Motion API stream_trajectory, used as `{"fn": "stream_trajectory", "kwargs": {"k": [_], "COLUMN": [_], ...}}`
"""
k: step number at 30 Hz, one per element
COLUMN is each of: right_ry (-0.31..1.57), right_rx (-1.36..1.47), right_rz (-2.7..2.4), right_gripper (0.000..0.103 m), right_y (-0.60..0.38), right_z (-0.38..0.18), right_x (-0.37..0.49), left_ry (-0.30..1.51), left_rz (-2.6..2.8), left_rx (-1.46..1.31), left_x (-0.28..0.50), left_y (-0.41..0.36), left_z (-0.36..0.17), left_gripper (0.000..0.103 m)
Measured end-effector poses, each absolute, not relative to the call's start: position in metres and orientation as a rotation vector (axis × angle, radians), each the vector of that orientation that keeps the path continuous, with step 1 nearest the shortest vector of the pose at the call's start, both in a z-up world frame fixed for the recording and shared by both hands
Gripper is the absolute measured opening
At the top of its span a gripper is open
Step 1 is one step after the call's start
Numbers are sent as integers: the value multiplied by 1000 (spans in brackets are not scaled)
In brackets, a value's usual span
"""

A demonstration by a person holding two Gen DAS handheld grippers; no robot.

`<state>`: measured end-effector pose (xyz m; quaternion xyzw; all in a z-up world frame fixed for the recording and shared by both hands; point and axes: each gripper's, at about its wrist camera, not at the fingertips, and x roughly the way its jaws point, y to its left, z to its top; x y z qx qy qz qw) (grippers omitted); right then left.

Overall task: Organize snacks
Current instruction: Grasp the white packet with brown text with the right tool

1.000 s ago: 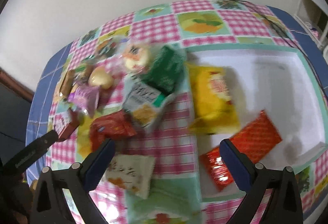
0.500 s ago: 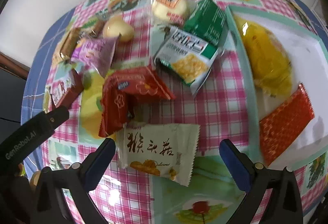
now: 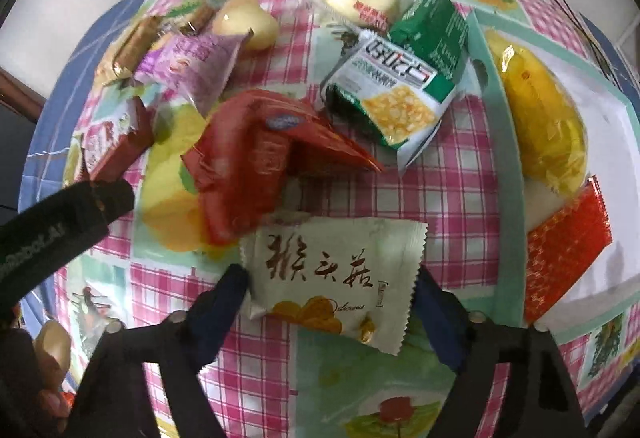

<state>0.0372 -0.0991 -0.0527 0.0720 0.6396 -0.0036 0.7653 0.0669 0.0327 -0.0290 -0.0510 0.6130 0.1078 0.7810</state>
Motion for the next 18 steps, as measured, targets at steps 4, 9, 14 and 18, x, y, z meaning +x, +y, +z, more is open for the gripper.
{"fn": "stream_trajectory", "kwargs": {"k": [4,9,14,18], "right_ry": [1379,1376,1368,1374], "right_rx": [208,236,263,261], "right_rz": [11,15,41,50], "right_gripper": [71,67,56,55], "right_y": [-108,-117,-133,-139], "right_z": [-51,-52,-46,-43], "right_x": [35,34,37,36], "left_ry": [1317,1311,1293,1283], "left_rz": [228,223,213,211], "left_rx": [-108,-98,-101,-102], "left_x": [67,68,70,70], "left_y": [33,29,27,28], "left_z": [-26,-22,-13,-9], "left_gripper": [99,99,99,99]}}
